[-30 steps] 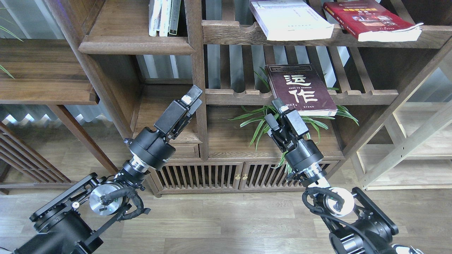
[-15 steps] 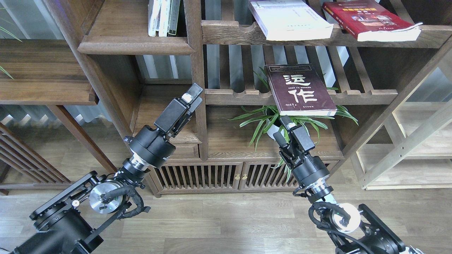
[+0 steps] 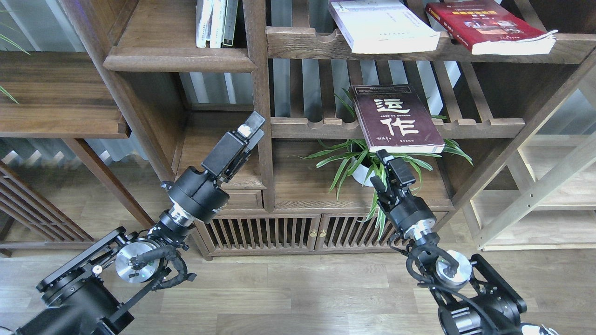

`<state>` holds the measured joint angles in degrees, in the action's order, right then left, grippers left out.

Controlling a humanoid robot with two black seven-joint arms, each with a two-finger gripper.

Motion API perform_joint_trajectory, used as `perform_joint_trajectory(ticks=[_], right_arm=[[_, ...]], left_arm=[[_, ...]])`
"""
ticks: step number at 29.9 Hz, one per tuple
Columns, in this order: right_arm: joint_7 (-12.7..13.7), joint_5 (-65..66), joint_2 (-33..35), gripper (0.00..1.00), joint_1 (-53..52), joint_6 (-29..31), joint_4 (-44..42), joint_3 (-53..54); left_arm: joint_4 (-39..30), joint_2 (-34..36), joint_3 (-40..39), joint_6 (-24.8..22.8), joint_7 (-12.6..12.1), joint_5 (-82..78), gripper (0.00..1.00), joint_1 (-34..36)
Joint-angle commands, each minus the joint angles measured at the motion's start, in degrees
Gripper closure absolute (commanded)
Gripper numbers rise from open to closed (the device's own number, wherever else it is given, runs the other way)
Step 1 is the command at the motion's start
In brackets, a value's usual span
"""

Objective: Organize books on shelf
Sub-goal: 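Move the right gripper toward the maroon book standing on the middle shelf, then grasp the bottom edge of the maroon book with the right gripper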

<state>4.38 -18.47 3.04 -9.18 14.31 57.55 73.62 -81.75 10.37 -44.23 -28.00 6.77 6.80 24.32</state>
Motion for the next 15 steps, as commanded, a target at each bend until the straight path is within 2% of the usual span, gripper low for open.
perform_joint_trajectory(ticks=[1,7,15], right_arm=[[-1.7,-1.9,-0.6,0.02,-3.1,-2.1,-1.2,1.6],[-3.0,-4.0,-0.7,0.02,-6.7,-4.8,-4.0,2.8],[-3.1,-4.8,-0.8,0.02,-8.4,-11.5,-5.1,5.4]], left_arm=[[0.0,0.0,0.0,0.0,0.0,0.0,0.01,-0.1],[0.1,0.1,0.3,0.0,0.0,-0.6,0.01,-0.1],[0.1,0.1,0.3,0.0,0.0,-1.1,0.01,-0.2]])
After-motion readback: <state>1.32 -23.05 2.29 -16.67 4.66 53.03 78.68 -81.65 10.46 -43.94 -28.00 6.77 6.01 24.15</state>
